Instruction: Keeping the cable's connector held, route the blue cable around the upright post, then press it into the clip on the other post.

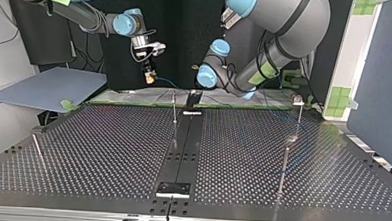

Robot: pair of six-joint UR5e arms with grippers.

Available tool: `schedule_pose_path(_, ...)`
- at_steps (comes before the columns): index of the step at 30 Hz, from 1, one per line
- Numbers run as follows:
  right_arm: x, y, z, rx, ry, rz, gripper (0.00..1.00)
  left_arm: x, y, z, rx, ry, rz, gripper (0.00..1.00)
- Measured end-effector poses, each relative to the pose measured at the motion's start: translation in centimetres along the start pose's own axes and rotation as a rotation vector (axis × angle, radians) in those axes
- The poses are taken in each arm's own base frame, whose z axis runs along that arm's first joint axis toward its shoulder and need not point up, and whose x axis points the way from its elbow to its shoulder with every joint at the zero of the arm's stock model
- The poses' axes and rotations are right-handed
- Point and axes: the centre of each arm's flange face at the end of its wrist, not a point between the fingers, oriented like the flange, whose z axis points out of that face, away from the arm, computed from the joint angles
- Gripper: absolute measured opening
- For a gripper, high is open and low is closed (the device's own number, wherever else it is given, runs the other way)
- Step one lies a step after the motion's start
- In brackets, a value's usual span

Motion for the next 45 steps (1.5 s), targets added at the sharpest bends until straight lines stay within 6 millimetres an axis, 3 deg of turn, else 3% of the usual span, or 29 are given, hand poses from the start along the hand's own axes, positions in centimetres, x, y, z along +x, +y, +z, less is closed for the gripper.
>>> schedule_pose_path(18,-0.1,0.9,0.3,-0.002,-0.031,-0.014,0.0,-0.4,-1.2,0.7,-0.013,-0.116,0.155,1.0)
schedule_pose_path(27,0.0,0.9,0.4,0.0,-0.033,-0.026,0.0,2.9,-0.8,1.7,-0.004,-0.074,0.241,1.0)
schedule_pose_path(39,-0.2,0.5,0.3,0.006,-0.049,-0.047,0.0,3.1,-1.3,2.8,0.037,-0.143,0.221,1.0)
schedule_pose_path(45,-0.2,0.3,0.4,0.011,-0.048,-0.05,0.0,4.8,-1.5,3.5,0.069,-0.148,0.207,1.0)
